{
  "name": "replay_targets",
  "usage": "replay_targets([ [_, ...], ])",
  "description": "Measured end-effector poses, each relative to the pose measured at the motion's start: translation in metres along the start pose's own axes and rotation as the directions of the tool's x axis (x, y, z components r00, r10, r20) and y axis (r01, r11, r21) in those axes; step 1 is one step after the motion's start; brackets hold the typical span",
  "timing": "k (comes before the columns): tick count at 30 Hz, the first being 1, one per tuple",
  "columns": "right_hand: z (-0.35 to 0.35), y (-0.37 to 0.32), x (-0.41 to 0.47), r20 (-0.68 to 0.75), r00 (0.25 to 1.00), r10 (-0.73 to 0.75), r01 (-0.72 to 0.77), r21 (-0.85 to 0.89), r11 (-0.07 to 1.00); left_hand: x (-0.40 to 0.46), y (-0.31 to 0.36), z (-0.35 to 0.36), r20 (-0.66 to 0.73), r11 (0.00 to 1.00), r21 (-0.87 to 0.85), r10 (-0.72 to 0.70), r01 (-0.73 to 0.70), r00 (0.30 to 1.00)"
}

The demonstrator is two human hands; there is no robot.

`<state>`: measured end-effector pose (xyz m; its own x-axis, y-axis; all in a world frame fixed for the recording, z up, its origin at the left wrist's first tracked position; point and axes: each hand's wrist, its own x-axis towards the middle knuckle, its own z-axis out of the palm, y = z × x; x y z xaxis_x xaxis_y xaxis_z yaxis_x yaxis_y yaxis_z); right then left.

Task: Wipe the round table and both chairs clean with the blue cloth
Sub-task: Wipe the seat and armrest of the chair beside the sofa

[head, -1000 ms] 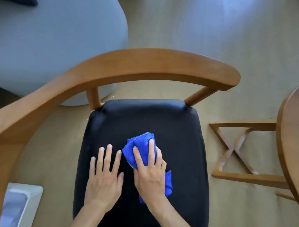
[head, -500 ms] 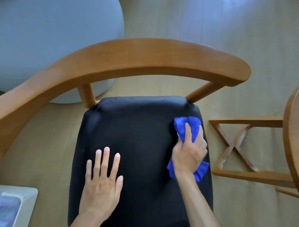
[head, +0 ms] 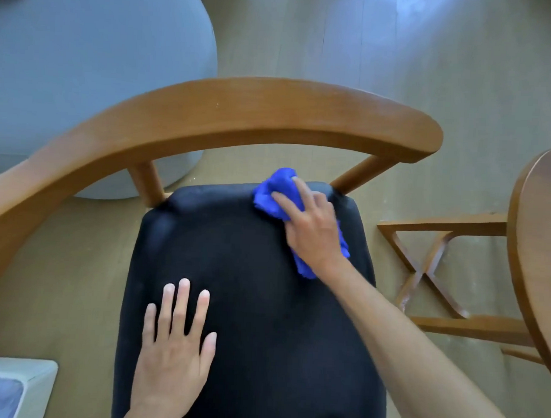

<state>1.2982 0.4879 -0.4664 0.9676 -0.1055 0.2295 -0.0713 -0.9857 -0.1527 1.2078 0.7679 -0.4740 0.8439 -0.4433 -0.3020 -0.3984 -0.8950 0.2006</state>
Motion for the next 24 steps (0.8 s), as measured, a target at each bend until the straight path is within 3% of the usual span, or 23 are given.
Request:
replay_targets([
  [3,-0.022,0.059,-0.031,-0.033,0.979,0.200,-0.202,-0.095,0.975,-0.002,0.001,0.002,-0.001,1.000,0.003,-0.001,0.001,1.000],
  [5,-0.021,0.047,-0.035,-0.047,0.942,0.332,-0.336,-0.109,0.936,0.000,0.002,0.002,0.002,1.000,0.002,0.003,-0.003,1.000],
  [8,-0.004,-0.005,-0.013,-0.110,0.826,0.554,-0.558,-0.009,0.830,-0.001,0.004,0.002,0.021,1.000,0.012,0.011,-0.012,1.000],
  [10,0.012,-0.061,0.010,-0.133,0.852,0.507,-0.505,0.050,0.862,-0.002,0.004,0.002,0.017,1.000,0.007,-0.003,0.002,1.000],
  [13,0.036,-0.168,0.020,-0.051,0.977,0.206,-0.201,0.086,0.976,0.001,-0.001,0.001,0.060,1.000,0.021,-0.004,0.003,0.998],
  [15,0.041,-0.202,0.019,0.020,0.996,0.092,-0.094,0.108,0.990,0.000,-0.003,0.002,0.085,0.999,0.031,0.009,-0.012,0.996],
  [19,0.026,-0.122,0.015,0.071,0.978,-0.194,0.185,0.114,0.976,0.000,-0.006,-0.004,0.044,1.000,0.004,0.000,0.000,0.999],
  [20,0.018,-0.088,0.013,0.066,0.986,-0.156,0.149,0.105,0.983,0.000,-0.005,-0.005,0.036,1.000,0.001,0.007,-0.007,0.999],
  [24,-0.018,0.032,-0.022,0.013,0.972,0.233,-0.233,0.011,0.972,-0.001,-0.001,-0.007,0.042,1.000,0.008,0.015,-0.015,0.999],
])
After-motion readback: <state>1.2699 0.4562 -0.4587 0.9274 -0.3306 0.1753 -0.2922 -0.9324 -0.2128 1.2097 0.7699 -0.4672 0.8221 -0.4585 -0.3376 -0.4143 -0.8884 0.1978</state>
